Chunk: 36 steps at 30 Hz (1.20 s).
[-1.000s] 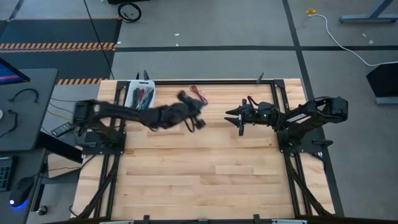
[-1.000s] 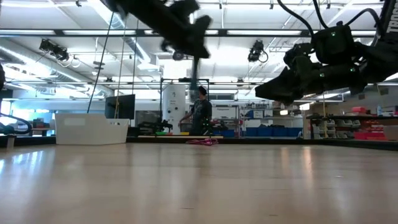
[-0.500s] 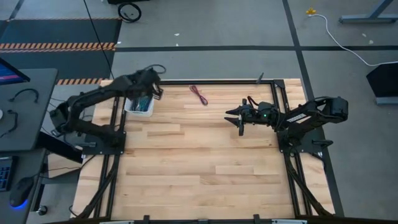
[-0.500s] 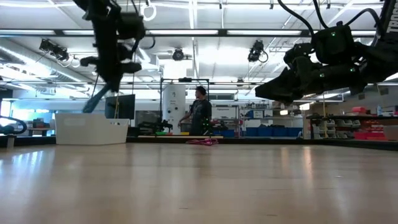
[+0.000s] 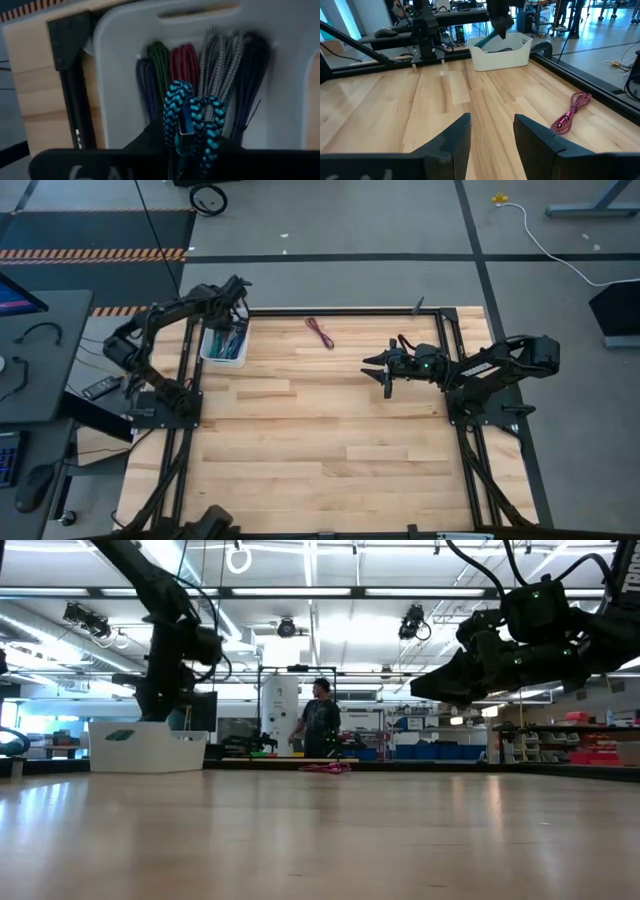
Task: Pick and place USB-C Cables
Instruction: Put the blue charger cable into the white bin, then put the pink charger cable into the white bin
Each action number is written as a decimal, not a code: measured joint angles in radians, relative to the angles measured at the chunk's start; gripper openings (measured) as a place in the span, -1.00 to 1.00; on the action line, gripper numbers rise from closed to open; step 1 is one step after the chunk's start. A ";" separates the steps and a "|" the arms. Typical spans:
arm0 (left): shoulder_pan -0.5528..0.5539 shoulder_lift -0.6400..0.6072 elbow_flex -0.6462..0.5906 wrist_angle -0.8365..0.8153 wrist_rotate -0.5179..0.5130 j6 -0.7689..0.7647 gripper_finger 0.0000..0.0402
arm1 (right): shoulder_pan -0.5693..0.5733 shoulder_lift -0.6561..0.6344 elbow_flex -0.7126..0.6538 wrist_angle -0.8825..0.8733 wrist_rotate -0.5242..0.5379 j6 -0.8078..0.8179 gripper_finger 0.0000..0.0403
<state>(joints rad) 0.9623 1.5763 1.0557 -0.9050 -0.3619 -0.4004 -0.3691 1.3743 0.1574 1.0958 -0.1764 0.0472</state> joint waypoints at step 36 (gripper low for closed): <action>-0.854 -0.091 -0.081 0.740 -0.336 0.019 -0.10 | 0.049 0.000 0.396 -0.835 0.208 -0.031 -0.23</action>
<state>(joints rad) 0.1085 1.4853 0.9742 -0.1650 -0.6977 -0.3813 -0.3205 1.3746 0.5537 0.2607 0.0313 0.0163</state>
